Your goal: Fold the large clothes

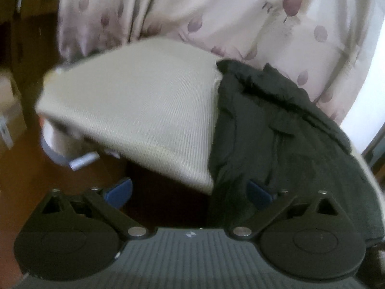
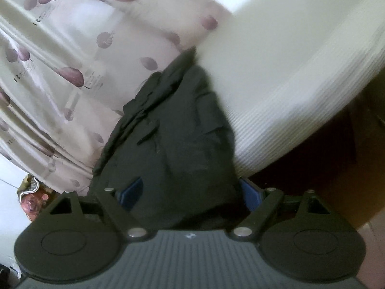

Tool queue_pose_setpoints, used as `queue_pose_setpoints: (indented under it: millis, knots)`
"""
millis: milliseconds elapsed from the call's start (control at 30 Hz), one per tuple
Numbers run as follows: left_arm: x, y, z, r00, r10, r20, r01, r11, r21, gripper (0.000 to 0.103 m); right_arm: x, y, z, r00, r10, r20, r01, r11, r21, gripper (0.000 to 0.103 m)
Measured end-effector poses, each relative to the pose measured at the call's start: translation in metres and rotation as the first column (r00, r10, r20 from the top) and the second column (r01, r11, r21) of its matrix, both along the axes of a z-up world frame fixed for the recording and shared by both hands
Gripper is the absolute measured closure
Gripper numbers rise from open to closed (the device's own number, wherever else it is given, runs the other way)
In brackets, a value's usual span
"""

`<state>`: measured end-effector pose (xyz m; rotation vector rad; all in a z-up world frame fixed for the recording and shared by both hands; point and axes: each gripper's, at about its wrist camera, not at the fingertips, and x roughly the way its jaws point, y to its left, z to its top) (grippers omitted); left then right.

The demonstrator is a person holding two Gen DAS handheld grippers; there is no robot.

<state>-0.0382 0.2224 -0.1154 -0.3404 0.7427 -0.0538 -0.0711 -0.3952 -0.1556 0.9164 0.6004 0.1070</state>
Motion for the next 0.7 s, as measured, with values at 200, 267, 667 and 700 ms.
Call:
queue_pose_setpoints:
  millis: [200,267,667,700]
  knots:
    - [0.012,-0.002,-0.019,0.998,-0.060,-0.031,0.056,0.993,-0.105,0.006,0.010,0.011,0.000,0.999,0.030,-0.011,-0.031,0.998,-0.052,0.052]
    - [0.017,-0.010,-0.023,0.992,-0.120,-0.038,0.115,0.986,-0.117,0.007,0.010,0.012,0.001,0.999,0.035,-0.015,-0.036,0.997,-0.066,0.068]
    - [0.020,-0.040,-0.019,0.959,-0.284,-0.017,0.282,0.957,-0.059,0.060,0.006,0.010,0.005,1.000,0.026,0.017,-0.025,0.999,-0.042,0.061]
    - [0.020,-0.041,-0.018,0.958,-0.285,-0.019,0.284,0.958,-0.050,0.058,0.005,0.009,0.004,1.000,0.017,0.015,-0.017,0.999,-0.032,0.056]
